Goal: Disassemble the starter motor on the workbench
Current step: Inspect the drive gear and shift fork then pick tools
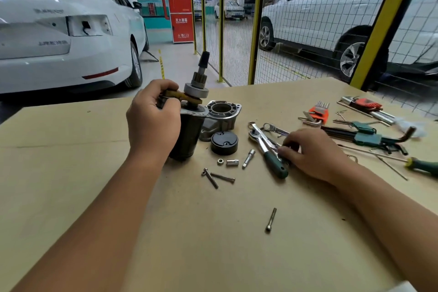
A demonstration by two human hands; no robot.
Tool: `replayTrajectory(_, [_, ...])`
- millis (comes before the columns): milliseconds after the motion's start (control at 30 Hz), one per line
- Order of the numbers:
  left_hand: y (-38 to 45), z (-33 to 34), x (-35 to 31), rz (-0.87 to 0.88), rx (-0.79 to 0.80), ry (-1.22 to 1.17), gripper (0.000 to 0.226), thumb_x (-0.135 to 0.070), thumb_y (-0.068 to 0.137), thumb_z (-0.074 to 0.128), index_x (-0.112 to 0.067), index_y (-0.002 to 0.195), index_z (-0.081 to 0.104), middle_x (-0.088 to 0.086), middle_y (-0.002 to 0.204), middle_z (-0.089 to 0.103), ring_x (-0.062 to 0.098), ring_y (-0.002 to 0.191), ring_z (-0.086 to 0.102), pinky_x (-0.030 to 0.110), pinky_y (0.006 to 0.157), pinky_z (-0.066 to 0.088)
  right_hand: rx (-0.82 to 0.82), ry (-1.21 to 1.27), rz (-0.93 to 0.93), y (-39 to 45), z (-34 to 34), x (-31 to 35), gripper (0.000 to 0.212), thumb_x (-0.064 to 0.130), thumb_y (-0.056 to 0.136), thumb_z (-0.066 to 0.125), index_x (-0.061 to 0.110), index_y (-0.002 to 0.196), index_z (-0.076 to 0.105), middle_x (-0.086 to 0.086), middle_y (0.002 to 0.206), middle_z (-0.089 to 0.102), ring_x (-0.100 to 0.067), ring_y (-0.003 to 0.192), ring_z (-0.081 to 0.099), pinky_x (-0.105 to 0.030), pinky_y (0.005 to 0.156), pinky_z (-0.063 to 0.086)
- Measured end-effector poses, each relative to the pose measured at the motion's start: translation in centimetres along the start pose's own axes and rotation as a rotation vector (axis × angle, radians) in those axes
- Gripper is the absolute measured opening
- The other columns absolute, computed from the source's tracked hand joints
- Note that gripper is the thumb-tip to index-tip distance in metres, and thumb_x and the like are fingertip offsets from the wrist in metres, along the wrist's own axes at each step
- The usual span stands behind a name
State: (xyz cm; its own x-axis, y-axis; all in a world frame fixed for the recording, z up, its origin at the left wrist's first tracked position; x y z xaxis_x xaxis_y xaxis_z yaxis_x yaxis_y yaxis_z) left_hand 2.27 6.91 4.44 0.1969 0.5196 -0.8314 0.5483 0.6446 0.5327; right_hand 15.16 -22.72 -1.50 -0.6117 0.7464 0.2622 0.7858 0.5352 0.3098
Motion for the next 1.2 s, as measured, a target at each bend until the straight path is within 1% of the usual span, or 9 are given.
replayTrajectory(100, [0.0,0.0,-0.1,-0.066,-0.019,-0.011,0.034,-0.024,0.078,0.052,-0.045,0.097,0.071,-0.012,0.094,0.068,0.021,0.08,0.061,0.039,0.068,0.057,-0.147,0.1,0.057,-0.2,-0.9,-0.5,0.013,0.034,0.091,0.071,0.022,0.092,0.076,0.005,0.083,0.068,-0.013,0.079,0.059,-0.035,0.071,0.048])
replayTrajectory(167, [0.0,-0.2,-0.2,-0.096,-0.029,-0.023,0.034,-0.024,0.076,0.052,-0.045,0.094,0.072,-0.011,0.09,0.069,0.019,0.077,0.061,0.041,0.068,0.058,-0.208,0.047,0.123,-0.3,-1.5,-1.0,0.009,0.03,0.09,0.074,0.022,0.093,0.076,0.004,0.086,0.069,-0.017,0.08,0.061,-0.034,0.071,0.049])
replayTrajectory(267, [-0.2,-0.4,-0.4,-0.101,-0.035,-0.033,0.032,-0.024,0.075,0.053,-0.044,0.09,0.073,-0.011,0.088,0.069,0.016,0.077,0.062,0.039,0.07,0.058,-0.116,-0.12,0.246,-0.4,-1.4,-1.2,0.011,0.035,0.09,0.072,0.029,0.099,0.075,0.005,0.096,0.068,-0.019,0.086,0.06,-0.038,0.073,0.056])
replayTrajectory(367, [-0.3,-0.7,-0.4,-0.099,-0.025,-0.059,0.032,-0.023,0.075,0.053,-0.042,0.091,0.073,-0.011,0.087,0.069,0.013,0.078,0.063,0.038,0.069,0.059,-0.049,-0.108,0.269,-0.4,-1.0,-1.1,0.012,0.033,0.092,0.066,0.028,0.097,0.076,0.004,0.093,0.069,-0.019,0.086,0.061,-0.04,0.076,0.057])
replayTrajectory(500, [-0.2,-1.1,0.0,-0.14,0.0,-0.137,0.037,-0.014,0.076,0.054,-0.04,0.09,0.075,-0.014,0.074,0.068,0.007,0.058,0.055,0.036,0.057,0.052,-0.077,-0.041,0.246,-0.5,-0.8,-0.7,0.013,0.034,0.093,0.064,0.027,0.097,0.075,0.004,0.095,0.069,-0.021,0.09,0.061,-0.041,0.079,0.056])
replayTrajectory(633, [0.1,-1.4,0.4,-0.191,-0.005,-0.211,0.036,-0.011,0.069,0.053,-0.032,0.086,0.076,-0.006,0.069,0.064,0.017,0.055,0.049,0.03,0.047,0.044,-0.102,-0.018,0.236,-0.3,-0.6,-0.6,0.012,0.036,0.093,0.066,0.027,0.094,0.074,0.005,0.092,0.067,-0.019,0.087,0.059,-0.04,0.076,0.055])
replayTrajectory(733, [0.2,-1.8,0.8,-0.195,0.038,-0.232,0.033,-0.012,0.068,0.052,-0.03,0.082,0.076,-0.005,0.061,0.058,0.018,0.049,0.045,0.028,0.045,0.042,-0.118,0.036,0.215,-0.3,-0.6,-0.6,0.017,0.045,0.094,0.064,0.03,0.095,0.073,0.007,0.091,0.066,-0.016,0.086,0.059,-0.04,0.076,0.054])
replayTrajectory(900, [0.6,-2.1,0.9,-0.191,0.109,-0.226,0.036,-0.011,0.07,0.05,-0.033,0.082,0.075,0.013,0.076,0.055,0.03,0.061,0.044,0.042,0.055,0.044,-0.02,0.031,0.151,-0.3,-0.1,0.3,0.021,0.053,0.091,0.066,0.034,0.094,0.074,0.013,0.089,0.059,-0.01,0.085,0.057,-0.039,0.075,0.054])
replayTrajectory(1200, [0.6,-1.6,0.9,-0.19,0.14,-0.24,0.038,-0.013,0.068,0.051,-0.033,0.087,0.077,0.008,0.08,0.061,0.03,0.071,0.05,0.046,0.063,0.046,-0.089,0.131,0.194,-0.3,-0.3,-0.2,0.02,0.047,0.093,0.065,0.03,0.095,0.075,0.009,0.09,0.066,-0.011,0.084,0.058,-0.038,0.075,0.052])
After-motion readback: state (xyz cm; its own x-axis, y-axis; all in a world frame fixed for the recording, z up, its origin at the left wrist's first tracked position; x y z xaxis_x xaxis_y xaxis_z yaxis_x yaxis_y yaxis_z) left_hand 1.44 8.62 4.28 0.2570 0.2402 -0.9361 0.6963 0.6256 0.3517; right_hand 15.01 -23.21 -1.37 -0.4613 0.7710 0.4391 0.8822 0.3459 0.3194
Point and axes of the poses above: each hand's wrist, its own y-axis towards the middle knuckle, its own z-axis out of the palm, x = y × z, the point moved 3 cm from there along y, towards the middle knuckle
